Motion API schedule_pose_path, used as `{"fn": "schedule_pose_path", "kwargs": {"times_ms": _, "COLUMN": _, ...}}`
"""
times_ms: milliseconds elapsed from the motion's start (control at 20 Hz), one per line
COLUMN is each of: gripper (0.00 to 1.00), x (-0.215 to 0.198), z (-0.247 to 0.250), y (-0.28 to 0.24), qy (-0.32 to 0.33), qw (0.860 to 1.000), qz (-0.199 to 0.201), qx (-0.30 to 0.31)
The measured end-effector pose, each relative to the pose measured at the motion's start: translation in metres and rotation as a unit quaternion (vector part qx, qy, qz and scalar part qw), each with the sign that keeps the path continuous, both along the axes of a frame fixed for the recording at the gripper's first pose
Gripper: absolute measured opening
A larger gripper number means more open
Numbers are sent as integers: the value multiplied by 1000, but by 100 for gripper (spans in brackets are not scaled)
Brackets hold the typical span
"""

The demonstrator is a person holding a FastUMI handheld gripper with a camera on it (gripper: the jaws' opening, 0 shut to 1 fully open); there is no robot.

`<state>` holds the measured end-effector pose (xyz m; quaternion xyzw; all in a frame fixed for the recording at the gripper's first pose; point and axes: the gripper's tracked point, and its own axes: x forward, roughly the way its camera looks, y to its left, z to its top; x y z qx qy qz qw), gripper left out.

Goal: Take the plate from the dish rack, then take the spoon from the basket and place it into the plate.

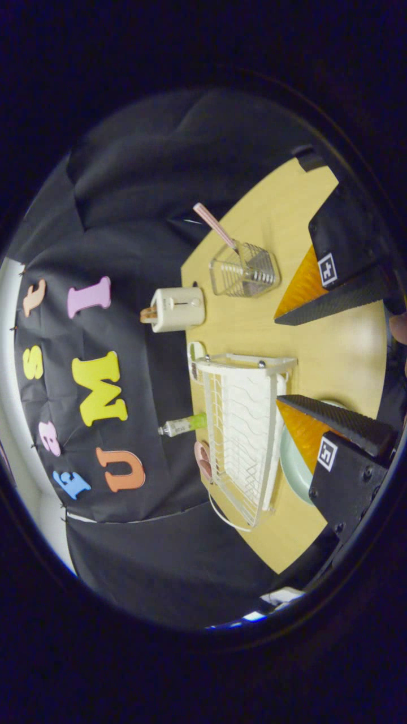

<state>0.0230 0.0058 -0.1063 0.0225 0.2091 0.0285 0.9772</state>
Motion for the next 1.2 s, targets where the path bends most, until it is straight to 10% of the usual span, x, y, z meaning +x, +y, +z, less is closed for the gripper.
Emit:
{"fn": "schedule_pose_path", "kwargs": {"times_ms": 300, "gripper": 100, "x": 20, "z": 20, "y": -93, "qy": -64, "qw": 993, "qz": -93, "qx": -30}}
{"fn": "schedule_pose_path", "kwargs": {"times_ms": 750, "gripper": 100, "x": 97, "z": -13, "y": -148, "qy": -60, "qw": 994, "qz": -86, "qx": 25}}
{"fn": "schedule_pose_path", "kwargs": {"times_ms": 1200, "gripper": 60, "x": 143, "z": -29, "y": -144, "qy": -37, "qw": 994, "qz": -55, "qx": 89}}
